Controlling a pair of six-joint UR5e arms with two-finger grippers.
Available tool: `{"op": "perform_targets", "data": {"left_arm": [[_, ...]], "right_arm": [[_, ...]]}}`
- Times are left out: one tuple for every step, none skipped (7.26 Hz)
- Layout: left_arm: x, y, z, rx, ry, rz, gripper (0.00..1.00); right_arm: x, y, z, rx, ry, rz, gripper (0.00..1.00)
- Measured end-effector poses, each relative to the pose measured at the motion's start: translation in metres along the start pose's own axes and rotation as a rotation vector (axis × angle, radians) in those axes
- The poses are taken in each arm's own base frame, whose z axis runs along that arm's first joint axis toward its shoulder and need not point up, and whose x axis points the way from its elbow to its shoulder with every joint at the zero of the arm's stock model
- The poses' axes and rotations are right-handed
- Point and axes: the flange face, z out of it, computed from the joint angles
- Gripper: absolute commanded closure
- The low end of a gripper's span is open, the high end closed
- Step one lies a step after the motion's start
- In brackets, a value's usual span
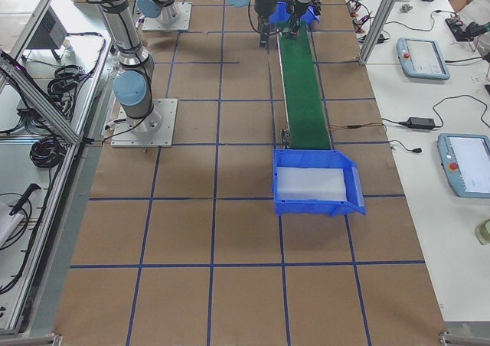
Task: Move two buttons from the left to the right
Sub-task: 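Carry the red button over the conveyor and release it on the belt, then move the left gripper back into the bin over the yellow-capped button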
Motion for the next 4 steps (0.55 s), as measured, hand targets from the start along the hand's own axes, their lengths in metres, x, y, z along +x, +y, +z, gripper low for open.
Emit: {"op": "perform_targets", "data": {"left_arm": [[0.000,-0.001,-0.006,0.024,0.002,0.002,0.00],[-0.001,-0.001,-0.015,0.045,0.003,0.005,0.00],[-0.005,0.001,-0.031,0.072,0.005,0.008,0.00],[-0.013,0.010,-0.059,0.110,0.003,0.013,0.00]], "right_arm": [[0.000,0.000,0.000,0.001,0.000,0.000,0.00],[0.000,0.000,0.000,0.001,0.000,0.000,0.00],[0.000,0.000,0.000,0.002,0.000,0.000,0.00],[0.000,0.000,0.000,0.002,0.000,0.000,0.00]]}}
